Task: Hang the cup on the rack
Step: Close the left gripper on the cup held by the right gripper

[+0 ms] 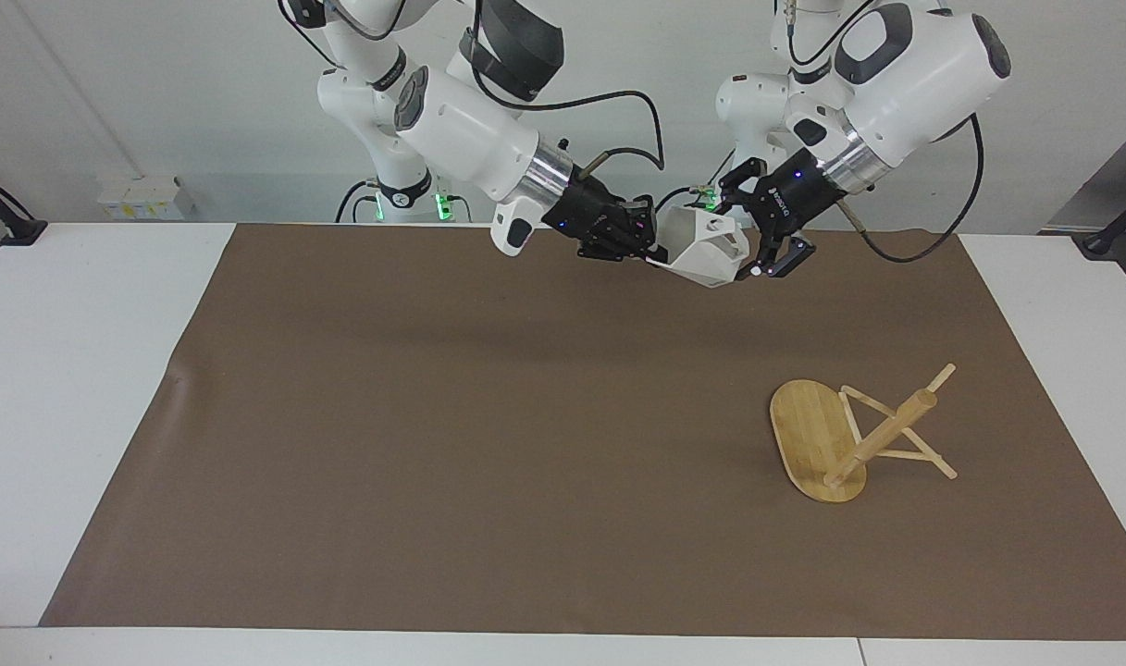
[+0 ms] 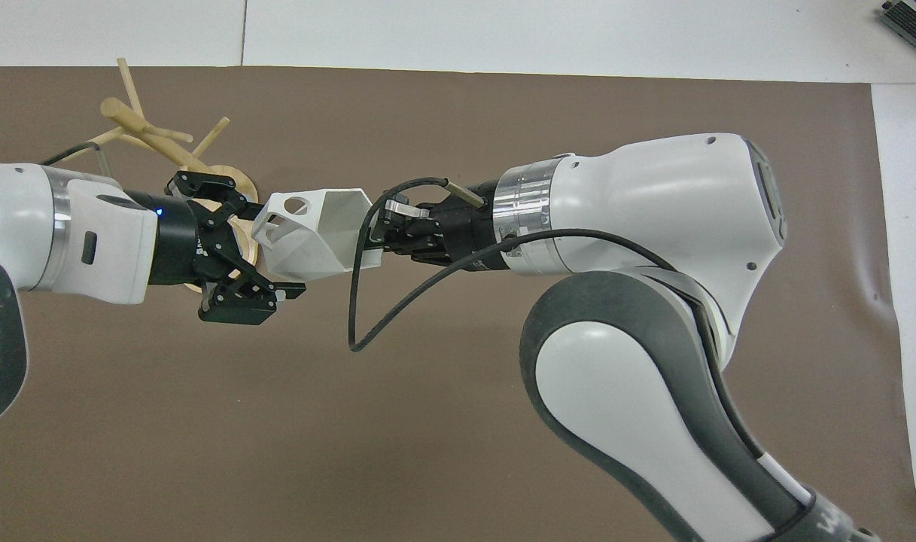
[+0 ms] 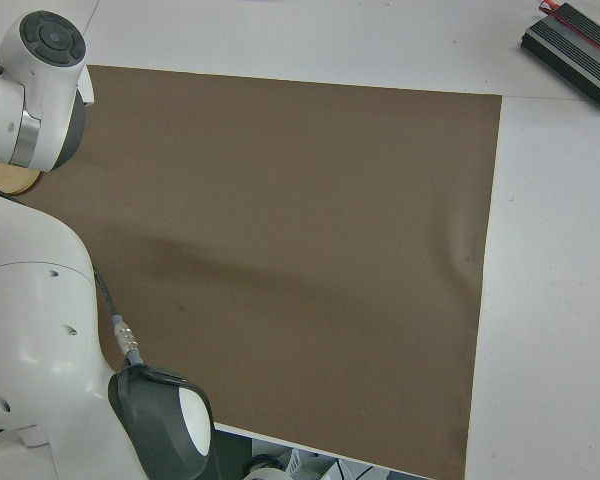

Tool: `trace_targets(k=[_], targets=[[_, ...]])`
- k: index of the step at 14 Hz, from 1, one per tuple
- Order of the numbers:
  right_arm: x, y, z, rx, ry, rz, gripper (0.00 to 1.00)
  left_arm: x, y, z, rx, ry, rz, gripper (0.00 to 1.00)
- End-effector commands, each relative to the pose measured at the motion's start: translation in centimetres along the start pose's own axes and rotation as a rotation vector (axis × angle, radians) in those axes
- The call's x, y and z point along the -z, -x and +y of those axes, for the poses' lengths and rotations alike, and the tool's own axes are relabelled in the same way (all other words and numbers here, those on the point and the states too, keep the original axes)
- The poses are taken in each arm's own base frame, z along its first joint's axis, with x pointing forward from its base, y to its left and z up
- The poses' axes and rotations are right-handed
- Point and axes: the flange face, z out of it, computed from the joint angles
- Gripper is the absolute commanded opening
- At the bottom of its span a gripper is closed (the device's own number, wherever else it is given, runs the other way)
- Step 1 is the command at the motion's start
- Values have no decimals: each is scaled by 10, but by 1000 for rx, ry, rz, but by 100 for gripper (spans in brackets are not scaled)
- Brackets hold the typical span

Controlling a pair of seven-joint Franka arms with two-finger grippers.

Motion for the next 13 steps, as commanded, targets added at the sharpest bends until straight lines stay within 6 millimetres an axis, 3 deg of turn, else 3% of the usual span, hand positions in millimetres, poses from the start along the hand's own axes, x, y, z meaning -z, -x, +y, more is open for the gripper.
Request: trace_targets(k=[1,9,10,11,12,13], targets=[[1,1,-2,-30,-27,0,0,-7,-9,4,13,-9,22,100],[1,1,-3,-31,-29,1,0,-13,-16,11,37,0,17,100],[1,1,-3,-29,-29,1,0,-13,-15,11,39,-4,8,78],[1,1,-3,-29,-29,1,0,-13,-16,12,41,-1,5,63],[1,1,-3,-29,-29,1,0,-13,-15,12,43,0,3,38],[1,1,-3,-31,-29,1,0,-12,-15,12,32,-11,-8,7]])
